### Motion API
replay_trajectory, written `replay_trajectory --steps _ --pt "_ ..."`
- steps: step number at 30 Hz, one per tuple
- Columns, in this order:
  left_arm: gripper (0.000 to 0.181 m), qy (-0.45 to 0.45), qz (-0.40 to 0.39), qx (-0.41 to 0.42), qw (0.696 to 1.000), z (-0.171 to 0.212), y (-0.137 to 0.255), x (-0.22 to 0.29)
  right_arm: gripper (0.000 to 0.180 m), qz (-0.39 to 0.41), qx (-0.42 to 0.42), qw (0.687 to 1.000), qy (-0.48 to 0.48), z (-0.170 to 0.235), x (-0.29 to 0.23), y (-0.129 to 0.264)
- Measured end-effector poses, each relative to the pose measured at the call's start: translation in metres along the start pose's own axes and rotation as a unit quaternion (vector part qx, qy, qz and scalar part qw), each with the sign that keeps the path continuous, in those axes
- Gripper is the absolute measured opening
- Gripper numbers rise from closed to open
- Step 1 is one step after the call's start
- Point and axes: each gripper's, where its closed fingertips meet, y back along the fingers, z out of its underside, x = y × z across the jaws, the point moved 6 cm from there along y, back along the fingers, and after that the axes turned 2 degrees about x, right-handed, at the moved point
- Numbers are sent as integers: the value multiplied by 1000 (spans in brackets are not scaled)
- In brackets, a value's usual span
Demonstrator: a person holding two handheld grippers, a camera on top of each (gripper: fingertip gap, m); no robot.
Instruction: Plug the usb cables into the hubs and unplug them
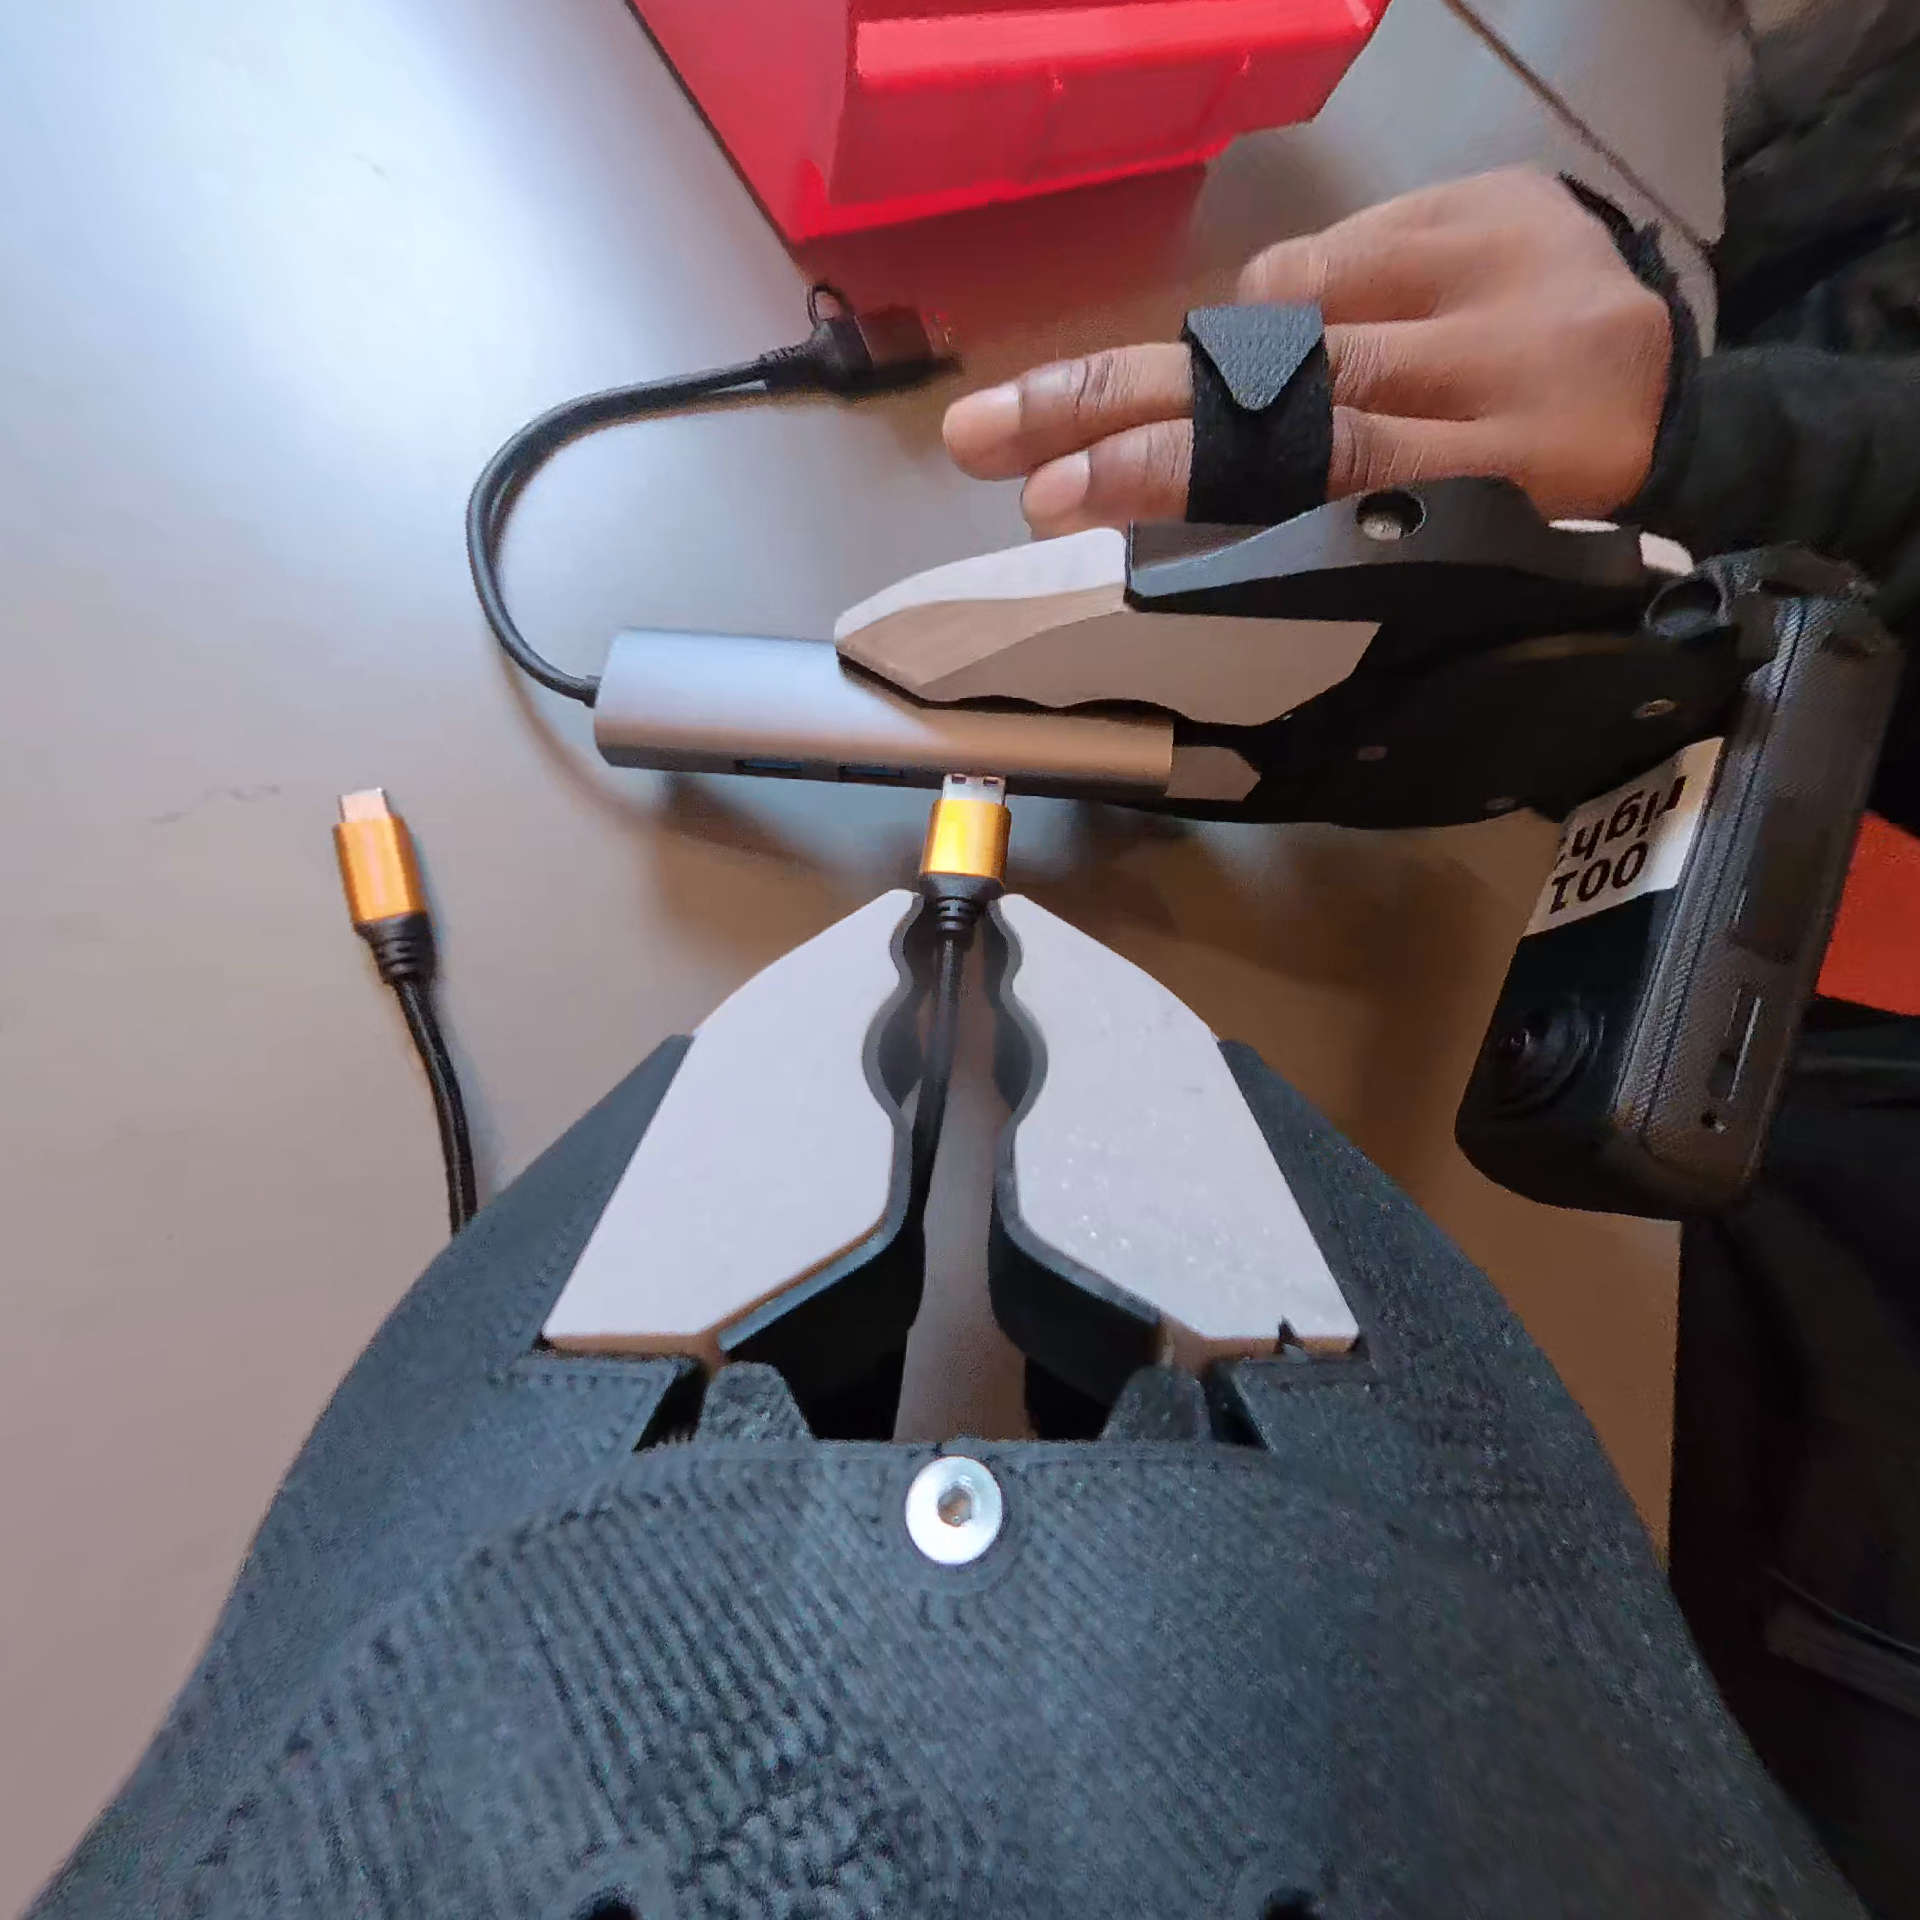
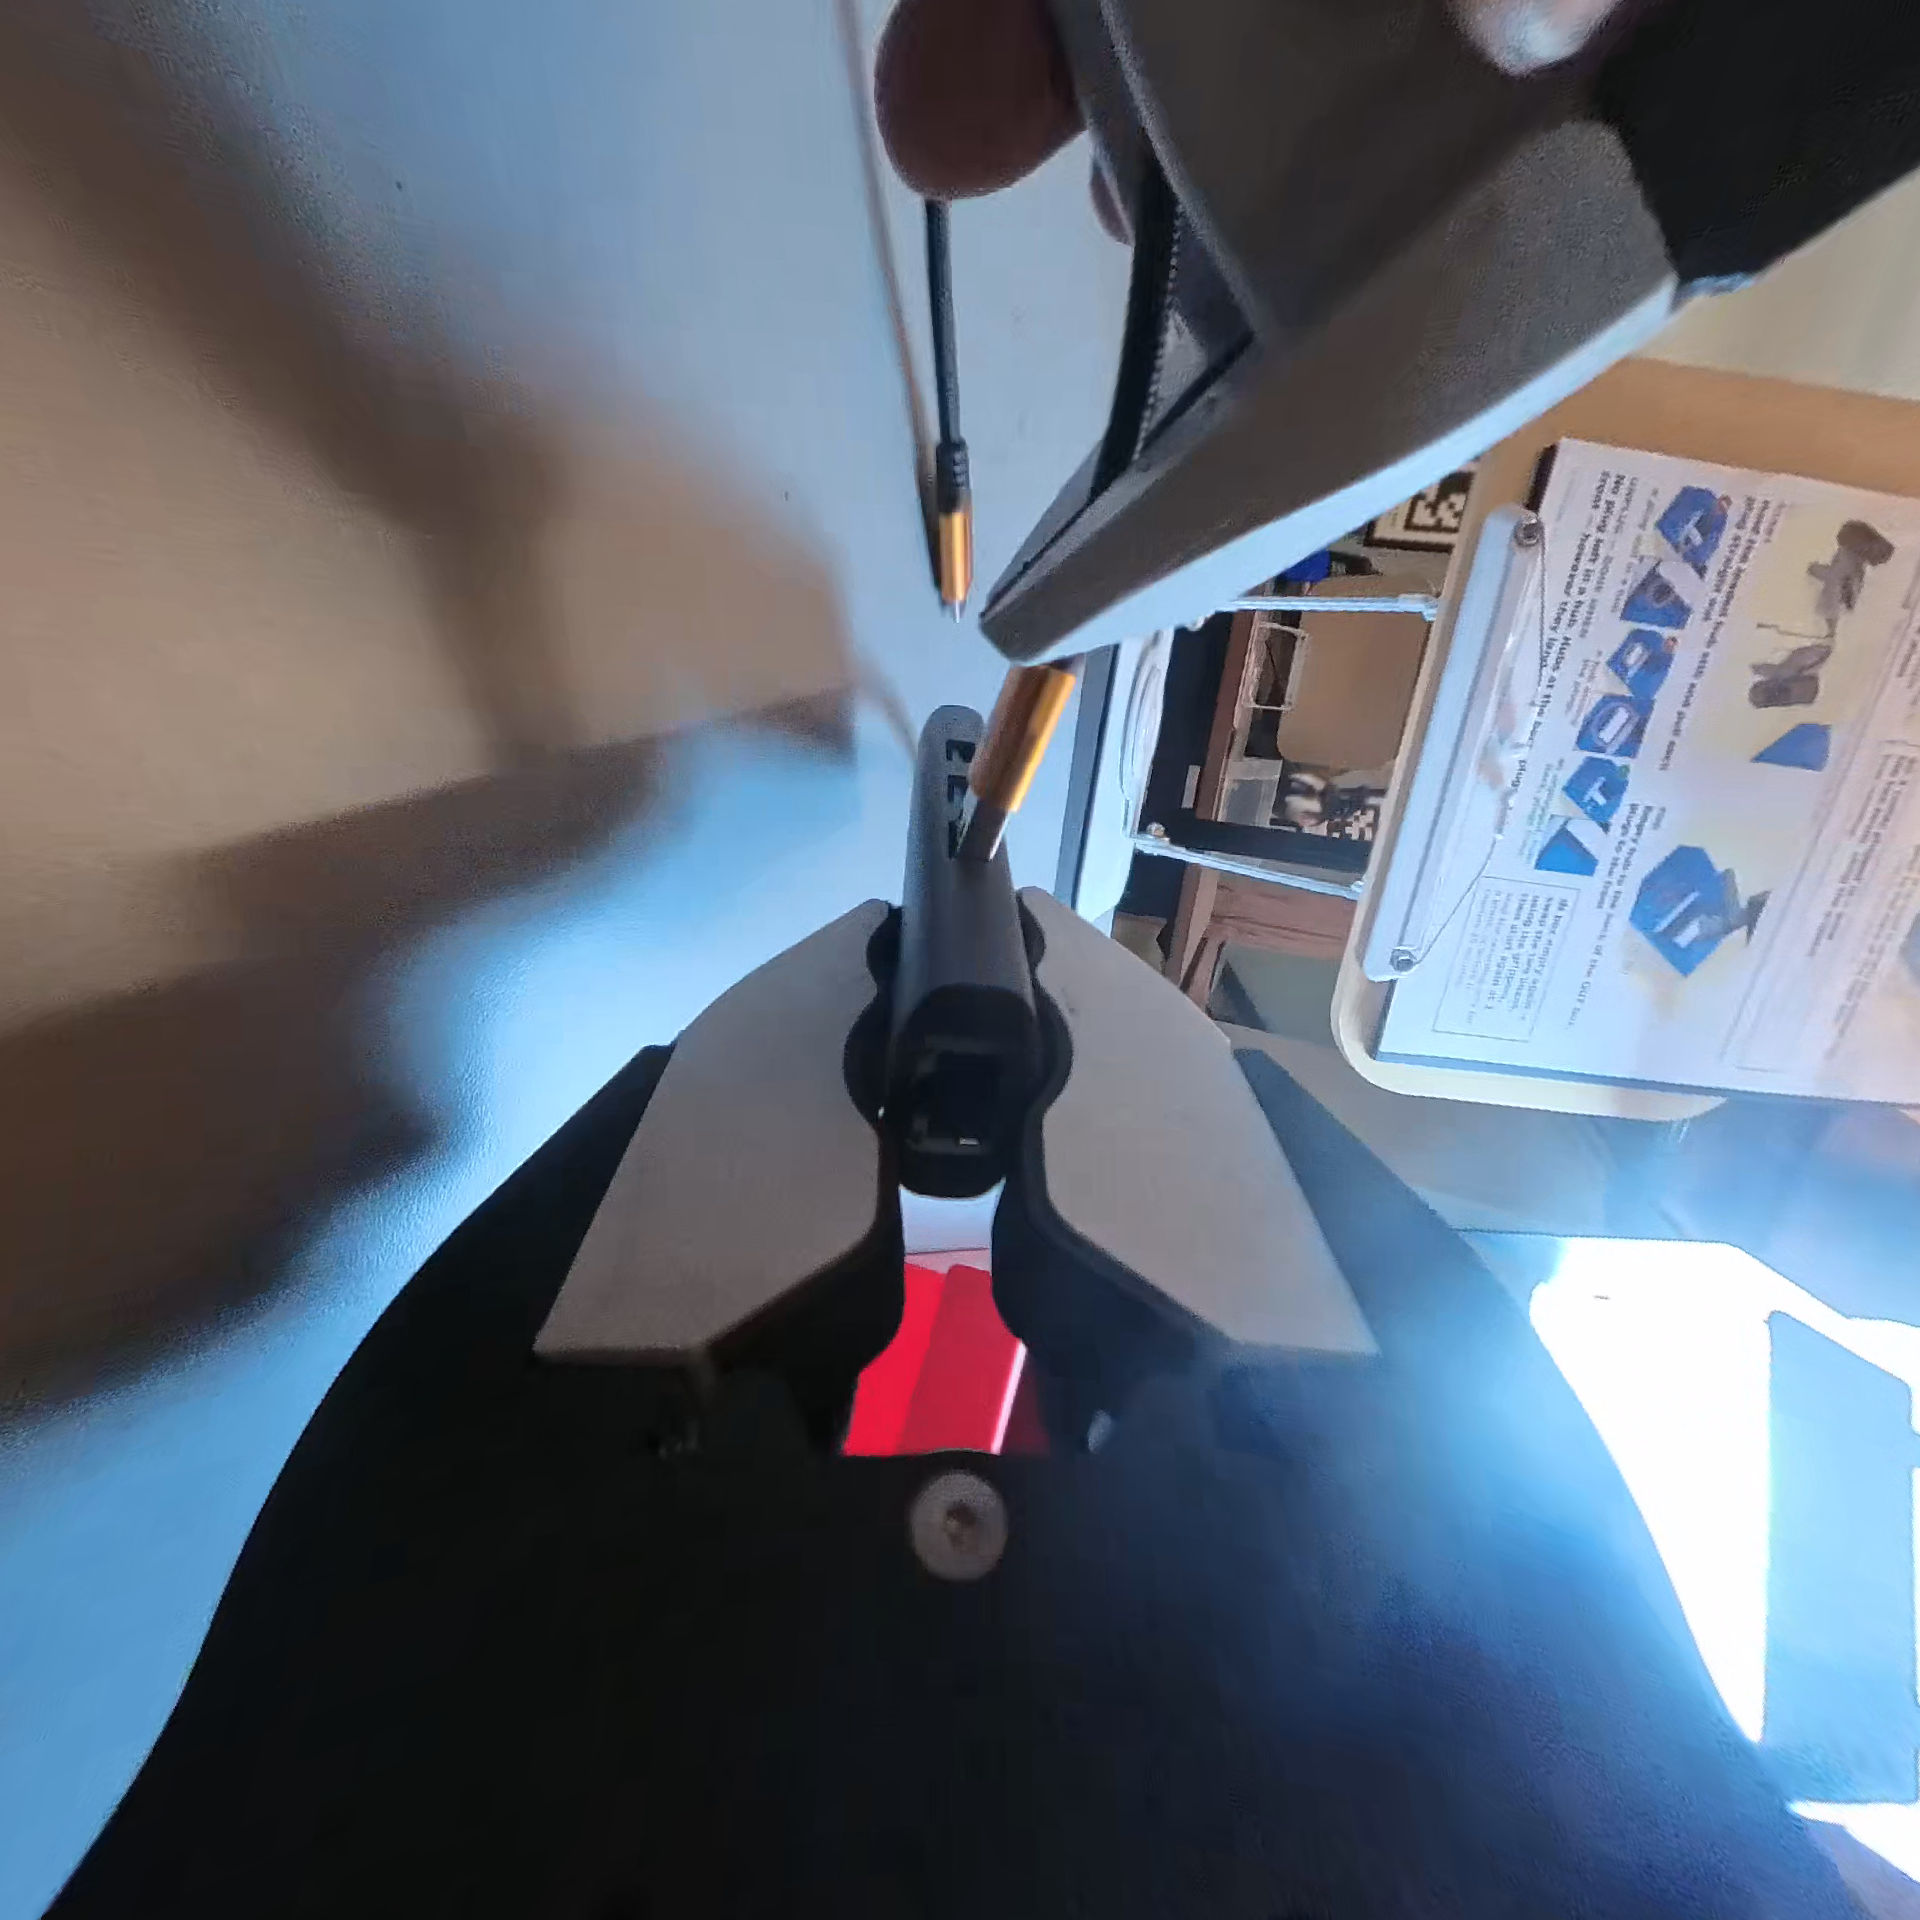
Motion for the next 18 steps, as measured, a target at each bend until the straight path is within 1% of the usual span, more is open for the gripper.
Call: replay_trajectory --steps 2,6,10,14,18 --pt "9 -8 -7 -6 1000 0 0 2 16 0 7 1000 -5 0 0 0" --pt "9 0 3 3 1000 -1 1 1 16 3 11 1000 -11 1 2 1" --pt "9 -10 -20 8 1000 -5 0 5 16 5 4 1000 -29 4 3 0" --pt "9 -5 -7 19 1000 -6 0 6 16 0 24 998 -52 7 3 1" --pt "9 -16 -19 14 1000 -5 -3 6 16 -2 33 997 -64 8 2 0"
